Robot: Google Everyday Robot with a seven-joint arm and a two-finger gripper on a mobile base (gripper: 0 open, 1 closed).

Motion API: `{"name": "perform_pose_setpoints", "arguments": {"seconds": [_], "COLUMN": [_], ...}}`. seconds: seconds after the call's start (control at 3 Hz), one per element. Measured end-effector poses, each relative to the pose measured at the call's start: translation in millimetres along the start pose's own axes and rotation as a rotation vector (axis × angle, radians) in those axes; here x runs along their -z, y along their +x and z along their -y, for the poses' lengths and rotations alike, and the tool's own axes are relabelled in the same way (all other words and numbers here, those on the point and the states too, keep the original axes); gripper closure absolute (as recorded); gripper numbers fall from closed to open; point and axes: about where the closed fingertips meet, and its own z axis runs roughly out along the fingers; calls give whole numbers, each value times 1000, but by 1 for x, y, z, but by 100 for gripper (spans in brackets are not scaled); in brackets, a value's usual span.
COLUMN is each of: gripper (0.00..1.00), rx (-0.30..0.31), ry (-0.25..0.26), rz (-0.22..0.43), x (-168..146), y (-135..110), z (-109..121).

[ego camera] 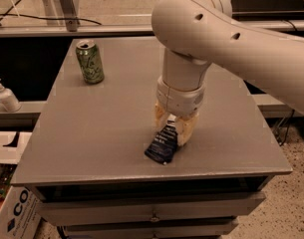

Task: Pick rxbar blueberry

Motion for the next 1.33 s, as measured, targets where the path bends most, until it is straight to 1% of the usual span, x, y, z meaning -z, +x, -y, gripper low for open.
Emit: {"name": "perform_pose_setpoints", "arguments": {"seconds": [0.33, 0.67, 1.0, 1.33], "gripper": [93, 100, 100, 100], "rx": [0, -4, -20, -50], "ry": [0, 44, 89, 143], "rz": [0, -3, -6, -10], "x": [3, 18, 37, 60], "y": [0, -16, -25, -26], "z": [0, 9, 16, 22]}}
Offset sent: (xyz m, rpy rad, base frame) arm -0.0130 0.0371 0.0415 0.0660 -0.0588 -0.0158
